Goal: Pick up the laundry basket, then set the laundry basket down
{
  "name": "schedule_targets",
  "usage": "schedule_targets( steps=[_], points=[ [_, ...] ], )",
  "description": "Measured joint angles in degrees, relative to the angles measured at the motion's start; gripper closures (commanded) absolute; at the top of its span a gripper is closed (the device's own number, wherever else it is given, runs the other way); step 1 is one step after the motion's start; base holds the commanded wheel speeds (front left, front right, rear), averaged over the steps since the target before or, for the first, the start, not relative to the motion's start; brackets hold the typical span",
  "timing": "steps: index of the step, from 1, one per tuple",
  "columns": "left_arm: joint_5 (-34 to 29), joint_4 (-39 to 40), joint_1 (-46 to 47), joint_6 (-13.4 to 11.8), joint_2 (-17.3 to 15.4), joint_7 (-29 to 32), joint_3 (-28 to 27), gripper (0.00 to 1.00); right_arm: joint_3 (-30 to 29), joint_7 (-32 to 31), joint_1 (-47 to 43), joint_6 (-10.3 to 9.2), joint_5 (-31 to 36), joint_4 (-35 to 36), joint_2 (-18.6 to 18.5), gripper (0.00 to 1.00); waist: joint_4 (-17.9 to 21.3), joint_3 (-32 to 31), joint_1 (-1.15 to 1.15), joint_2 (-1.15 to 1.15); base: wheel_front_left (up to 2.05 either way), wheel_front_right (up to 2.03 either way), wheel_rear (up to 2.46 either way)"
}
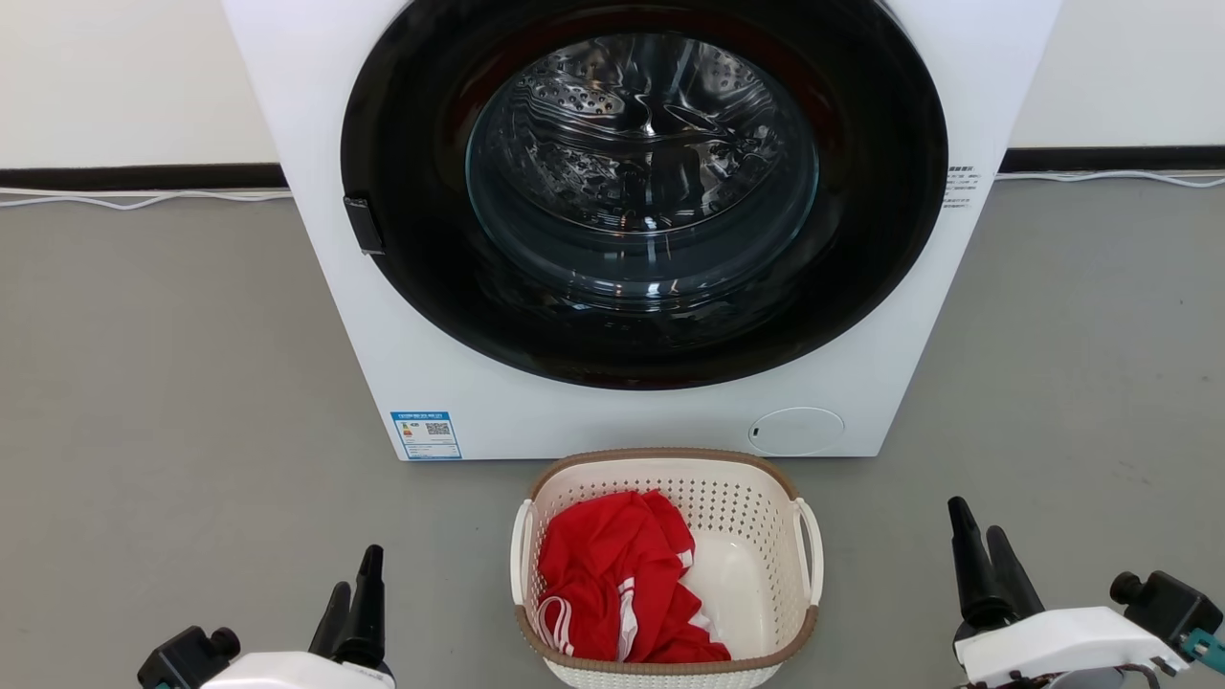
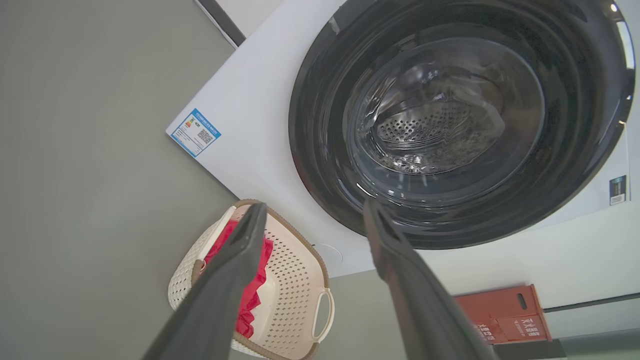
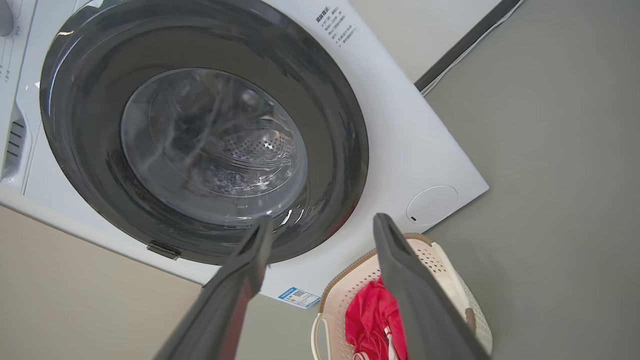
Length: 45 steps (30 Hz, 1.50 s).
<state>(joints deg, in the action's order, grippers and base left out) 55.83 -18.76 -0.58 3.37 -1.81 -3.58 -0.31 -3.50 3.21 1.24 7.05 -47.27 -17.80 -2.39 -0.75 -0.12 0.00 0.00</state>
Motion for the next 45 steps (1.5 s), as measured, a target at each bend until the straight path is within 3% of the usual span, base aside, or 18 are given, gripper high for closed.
schedule_targets(
  steps=[45],
  points=[
    [-27.9,0.1,-0.3,-3.4,-0.3,-7.1,2.5,0.0,-0.3,7.1,0.0,0.02,31.9,-2.4,-0.2,0.0,-0.1,0.4,0.0,0.0,0.0,0.0,0.0]
  ],
)
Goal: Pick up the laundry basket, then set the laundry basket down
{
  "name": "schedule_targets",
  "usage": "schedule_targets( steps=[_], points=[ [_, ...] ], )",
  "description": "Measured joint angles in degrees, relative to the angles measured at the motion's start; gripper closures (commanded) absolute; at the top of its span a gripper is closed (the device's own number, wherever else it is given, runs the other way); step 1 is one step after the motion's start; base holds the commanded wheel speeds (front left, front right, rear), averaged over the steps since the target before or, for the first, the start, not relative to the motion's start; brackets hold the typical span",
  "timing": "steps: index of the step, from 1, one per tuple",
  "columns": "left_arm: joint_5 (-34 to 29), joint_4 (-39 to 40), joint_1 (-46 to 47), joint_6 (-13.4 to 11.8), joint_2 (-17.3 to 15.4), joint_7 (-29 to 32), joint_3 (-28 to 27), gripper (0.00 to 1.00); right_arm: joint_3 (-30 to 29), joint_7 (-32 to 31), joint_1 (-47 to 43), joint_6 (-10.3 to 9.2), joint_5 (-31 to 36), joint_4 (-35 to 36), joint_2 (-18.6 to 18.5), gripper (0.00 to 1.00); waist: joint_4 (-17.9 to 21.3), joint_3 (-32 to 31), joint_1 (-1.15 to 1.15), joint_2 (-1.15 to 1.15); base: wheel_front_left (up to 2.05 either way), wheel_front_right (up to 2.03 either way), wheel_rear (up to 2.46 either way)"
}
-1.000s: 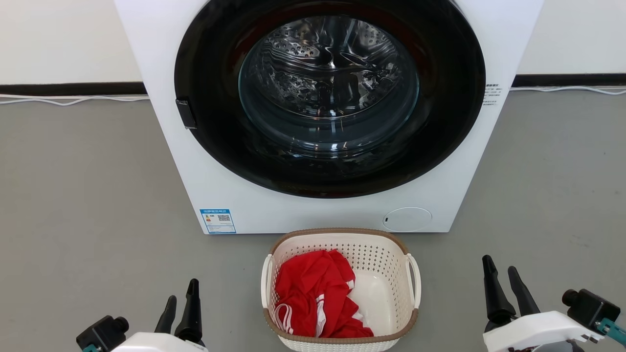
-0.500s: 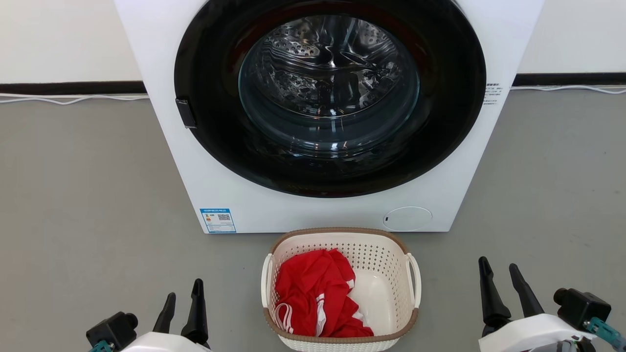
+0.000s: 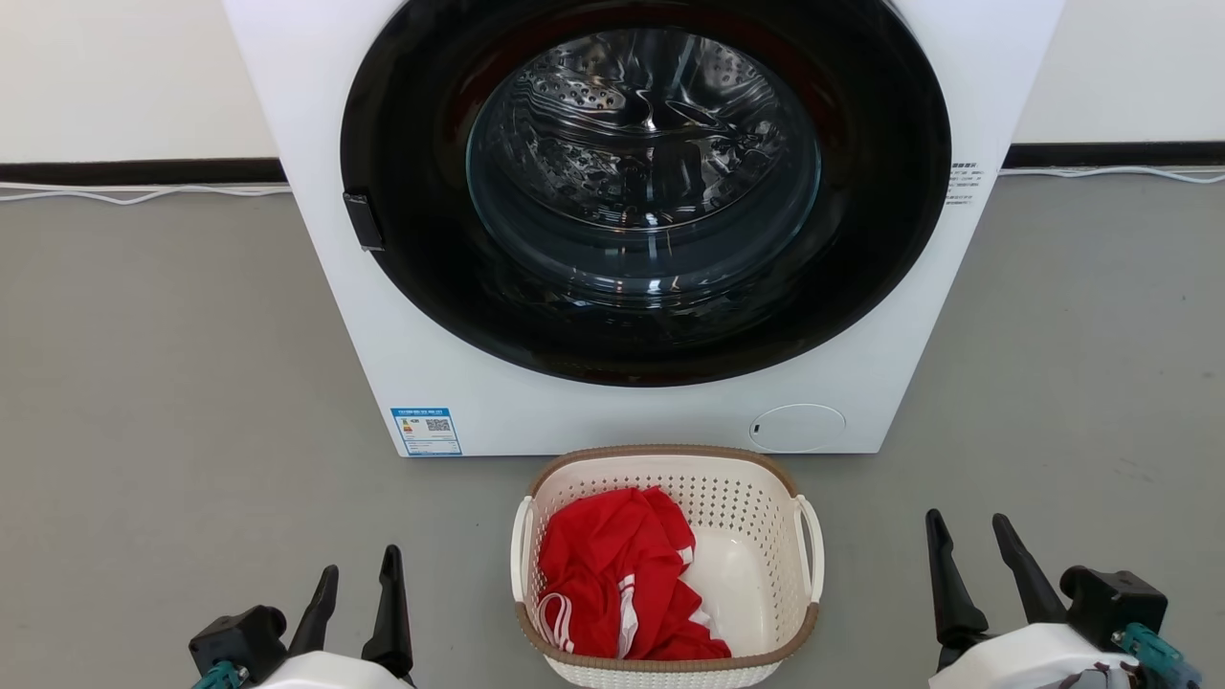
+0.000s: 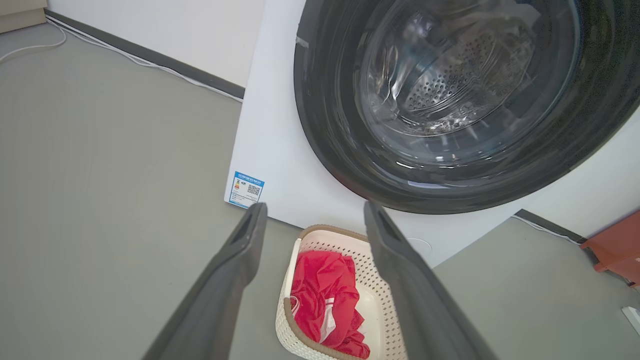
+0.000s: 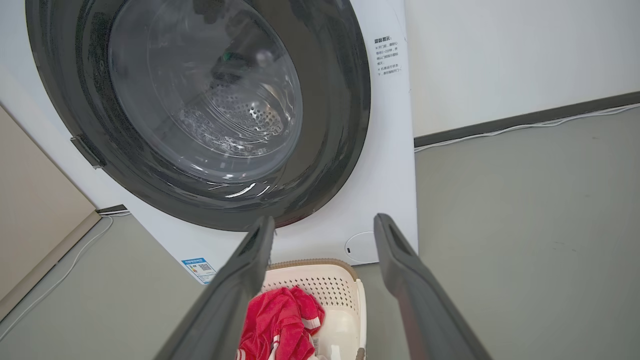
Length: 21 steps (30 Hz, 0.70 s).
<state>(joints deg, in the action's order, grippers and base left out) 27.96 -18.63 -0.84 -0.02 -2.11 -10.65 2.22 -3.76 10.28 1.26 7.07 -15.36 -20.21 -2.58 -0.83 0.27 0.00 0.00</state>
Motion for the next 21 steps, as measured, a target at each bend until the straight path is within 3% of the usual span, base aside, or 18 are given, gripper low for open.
schedule_targets(
  steps=[21],
  points=[
    [-13.9,0.0,-0.8,-1.5,-0.2,-3.6,1.2,0.0,-0.5,3.7,0.0,0.04,14.8,-1.9,0.0,0.0,0.2,-0.2,0.0,0.0,0.0,0.0,0.0]
  ],
)
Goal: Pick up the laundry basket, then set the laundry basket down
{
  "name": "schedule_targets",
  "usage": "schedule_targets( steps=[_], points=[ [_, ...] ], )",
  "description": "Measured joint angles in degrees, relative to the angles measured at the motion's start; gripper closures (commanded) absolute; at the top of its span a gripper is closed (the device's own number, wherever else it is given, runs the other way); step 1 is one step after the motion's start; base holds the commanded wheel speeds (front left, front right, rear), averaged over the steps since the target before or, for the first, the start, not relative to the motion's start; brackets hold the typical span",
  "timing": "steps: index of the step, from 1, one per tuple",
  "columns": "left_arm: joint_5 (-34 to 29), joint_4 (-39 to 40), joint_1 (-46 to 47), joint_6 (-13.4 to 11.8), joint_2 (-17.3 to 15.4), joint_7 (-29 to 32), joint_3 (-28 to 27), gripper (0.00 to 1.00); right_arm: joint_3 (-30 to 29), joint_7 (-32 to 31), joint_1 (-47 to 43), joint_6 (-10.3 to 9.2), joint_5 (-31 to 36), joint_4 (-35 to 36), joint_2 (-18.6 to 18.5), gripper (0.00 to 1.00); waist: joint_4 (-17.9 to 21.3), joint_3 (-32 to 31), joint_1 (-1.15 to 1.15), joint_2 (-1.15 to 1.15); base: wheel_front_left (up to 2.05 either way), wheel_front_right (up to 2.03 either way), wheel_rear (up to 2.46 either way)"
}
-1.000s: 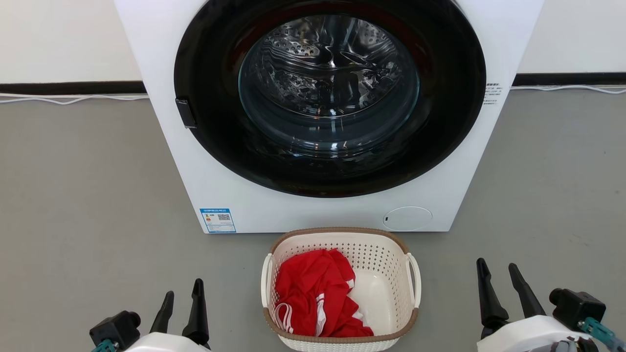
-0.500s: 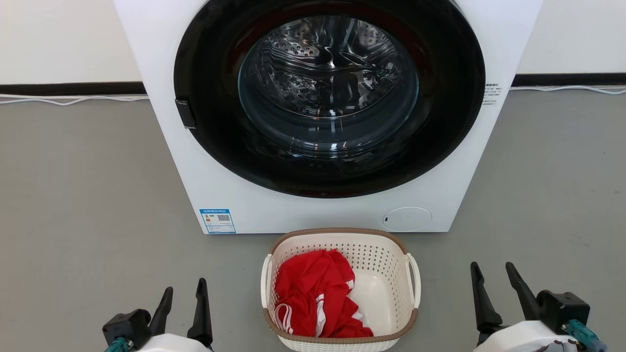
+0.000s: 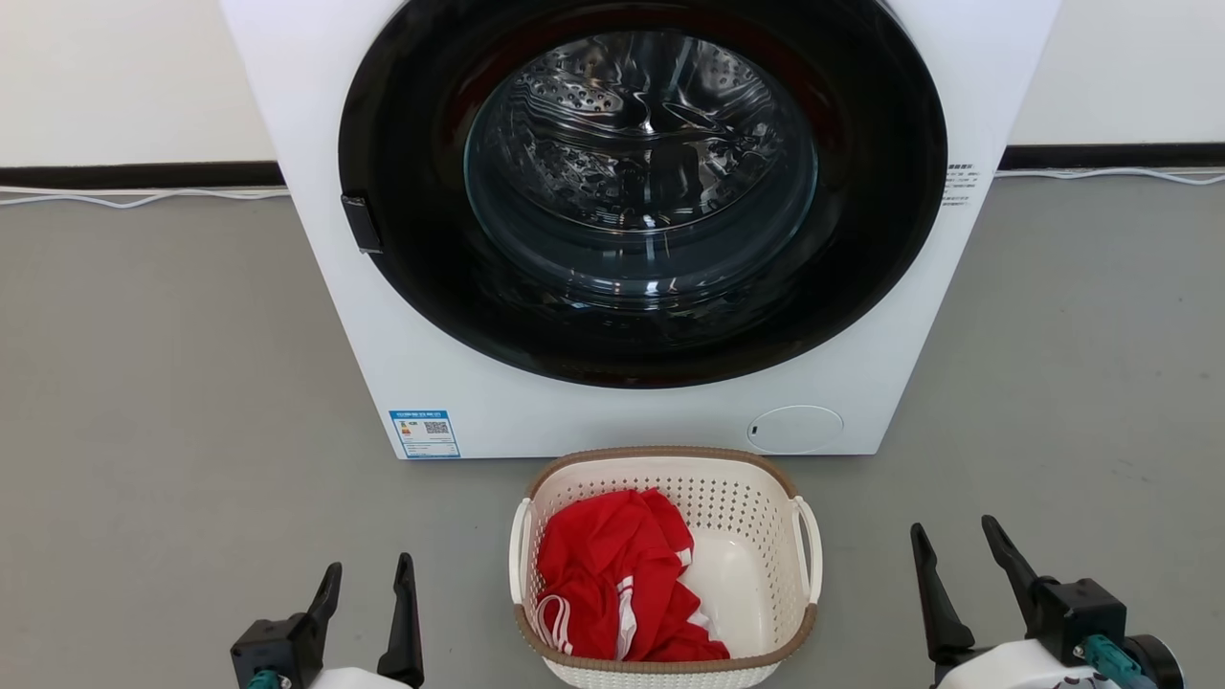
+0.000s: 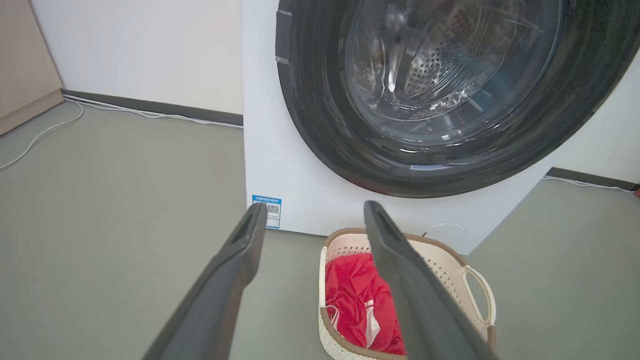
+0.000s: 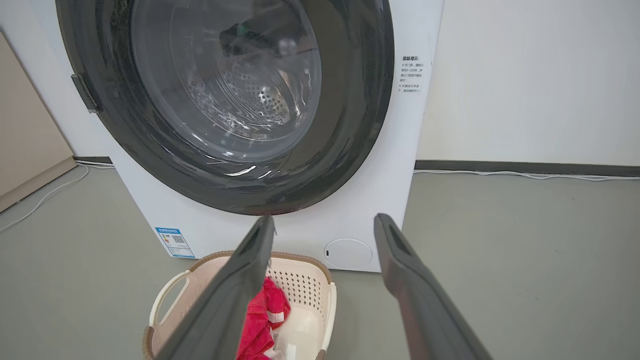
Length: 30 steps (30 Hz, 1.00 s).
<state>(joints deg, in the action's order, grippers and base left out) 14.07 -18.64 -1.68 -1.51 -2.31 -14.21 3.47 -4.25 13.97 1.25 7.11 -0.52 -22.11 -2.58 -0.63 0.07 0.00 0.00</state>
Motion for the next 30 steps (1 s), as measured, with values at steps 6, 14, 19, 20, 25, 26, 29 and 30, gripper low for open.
schedule_targets(
  steps=[6,14,19,20,25,26,29,30],
  points=[
    [-0.5,0.0,-0.1,0.0,0.0,0.0,0.1,0.0,-0.6,0.2,0.0,0.01,0.1,-0.5,0.0,0.0,0.2,-0.1,0.0,0.0,0.0,0.0,0.0],
    [-0.4,0.0,-0.1,0.0,0.0,0.0,0.1,0.0,-0.9,0.2,0.0,0.01,0.0,-0.7,0.0,0.0,0.2,-0.1,0.0,0.0,0.0,0.0,0.0],
    [-0.4,0.0,-0.1,0.0,0.0,0.0,0.2,0.0,-0.9,0.2,0.0,0.01,-0.1,-0.7,0.0,0.0,0.1,0.0,0.0,0.0,0.0,0.0,0.0],
    [-0.4,0.0,-0.1,0.0,0.0,0.0,0.2,0.0,-0.9,0.2,0.0,0.01,-0.1,-0.7,0.0,0.0,0.1,0.0,0.0,0.0,0.0,0.0,0.0],
    [-0.2,0.0,-0.1,-0.1,0.0,-0.2,0.3,0.0,-0.9,0.2,0.0,0.01,-0.2,-0.7,0.0,0.0,0.0,0.7,0.0,0.0,0.0,0.0,0.0],
    [-0.1,0.0,-0.1,-0.1,0.0,-0.2,0.3,0.0,-0.9,0.2,0.0,0.01,-0.2,-0.7,0.0,0.0,-0.1,0.9,0.0,0.0,0.0,0.0,0.0],
    [0.1,0.2,-0.1,-0.1,0.0,-0.2,0.4,0.0,-0.8,0.2,0.2,0.02,-0.4,-0.7,0.0,0.0,-0.1,1.8,0.0,0.0,0.0,0.0,0.0],
    [0.1,0.3,-0.1,-0.1,0.0,-0.2,0.5,0.0,-0.9,0.2,0.3,0.02,-0.7,-0.7,0.0,0.0,-0.2,2.3,0.0,0.0,0.0,0.0,0.0]
  ],
)
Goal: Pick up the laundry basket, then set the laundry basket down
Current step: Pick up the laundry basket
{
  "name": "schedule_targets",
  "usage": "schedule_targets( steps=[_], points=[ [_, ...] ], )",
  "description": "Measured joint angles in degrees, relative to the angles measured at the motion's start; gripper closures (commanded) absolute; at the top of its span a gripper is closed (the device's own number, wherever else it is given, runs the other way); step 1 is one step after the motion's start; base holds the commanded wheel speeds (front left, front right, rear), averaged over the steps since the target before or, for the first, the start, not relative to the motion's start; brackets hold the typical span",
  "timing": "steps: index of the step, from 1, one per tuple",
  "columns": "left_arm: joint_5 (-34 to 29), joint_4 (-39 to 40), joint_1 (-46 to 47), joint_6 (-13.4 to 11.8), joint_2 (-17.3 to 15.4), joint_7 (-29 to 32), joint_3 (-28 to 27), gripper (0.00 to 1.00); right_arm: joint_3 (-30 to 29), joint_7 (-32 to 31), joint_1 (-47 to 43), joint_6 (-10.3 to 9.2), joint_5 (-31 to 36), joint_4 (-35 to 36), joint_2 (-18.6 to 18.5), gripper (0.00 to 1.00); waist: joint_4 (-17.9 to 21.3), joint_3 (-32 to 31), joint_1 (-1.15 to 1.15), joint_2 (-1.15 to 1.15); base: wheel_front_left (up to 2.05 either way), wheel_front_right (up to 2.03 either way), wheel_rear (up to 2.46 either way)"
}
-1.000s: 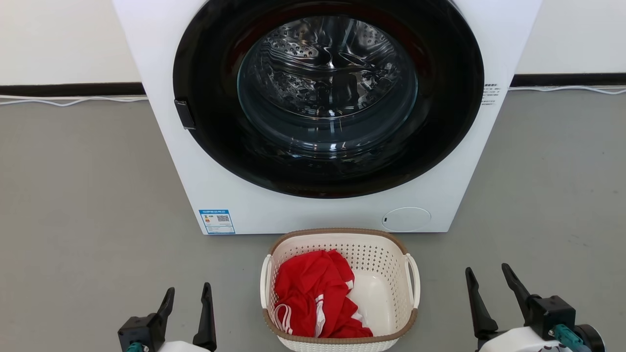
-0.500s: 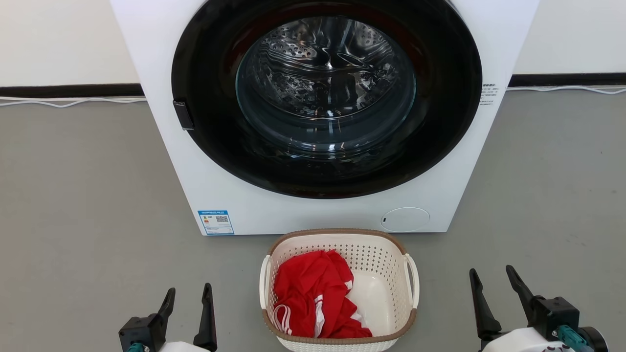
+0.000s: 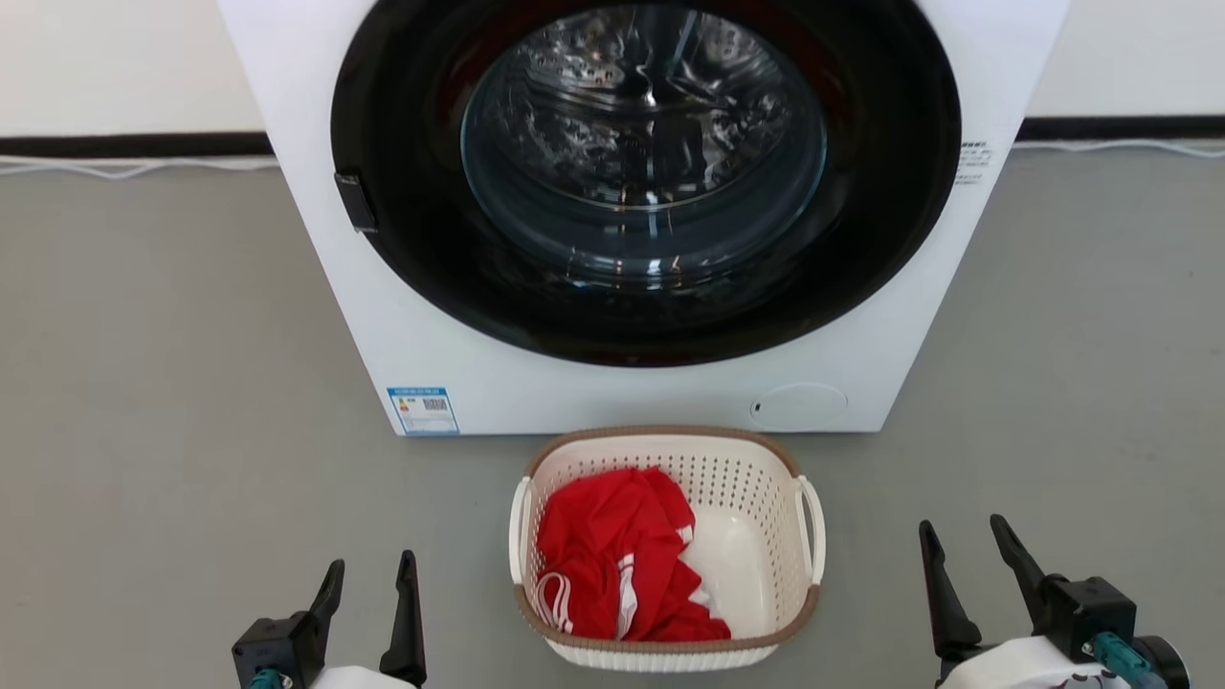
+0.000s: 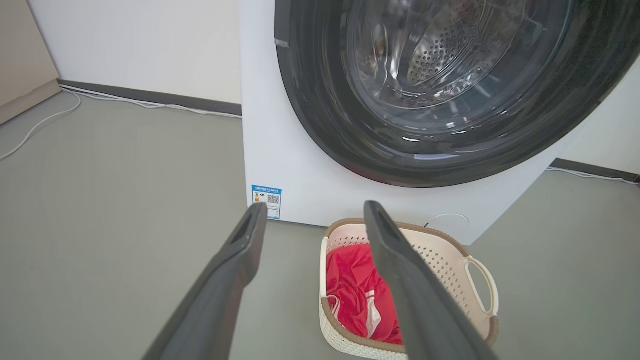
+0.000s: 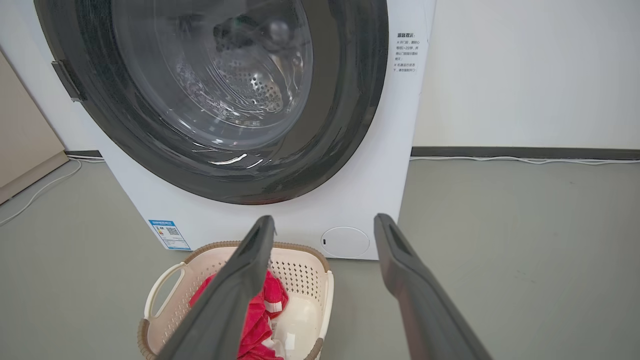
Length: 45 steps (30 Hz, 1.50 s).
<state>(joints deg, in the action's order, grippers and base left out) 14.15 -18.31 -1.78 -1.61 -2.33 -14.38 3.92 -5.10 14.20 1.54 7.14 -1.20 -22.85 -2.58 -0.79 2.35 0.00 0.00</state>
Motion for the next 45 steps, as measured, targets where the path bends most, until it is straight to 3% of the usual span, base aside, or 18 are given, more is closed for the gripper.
schedule_targets(
  steps=[19,32,45],
  points=[
    [3.7,-2.2,14.9,-0.4,0.1,0.0,4.4,0.0,-1.3,0.0,15.9,0.01,0.1,-8.9,-0.2,0.0,0.0,15.2,0.0,0.0,0.0,0.0,0.0],
    [4.7,-11.2,29.8,0.1,0.3,-0.1,7.7,0.0,-2.2,0.0,28.5,0.01,1.4,-13.7,-0.5,0.0,-0.2,29.0,0.0,0.0,0.0,0.0,0.0],
    [9.2,-21.8,43.3,1.2,0.5,-0.3,11.5,0.0,-3.0,0.2,40.1,0.01,4.2,-24.0,-0.7,0.0,-0.5,40.1,0.0,0.0,0.0,0.0,0.0]
  ],
)
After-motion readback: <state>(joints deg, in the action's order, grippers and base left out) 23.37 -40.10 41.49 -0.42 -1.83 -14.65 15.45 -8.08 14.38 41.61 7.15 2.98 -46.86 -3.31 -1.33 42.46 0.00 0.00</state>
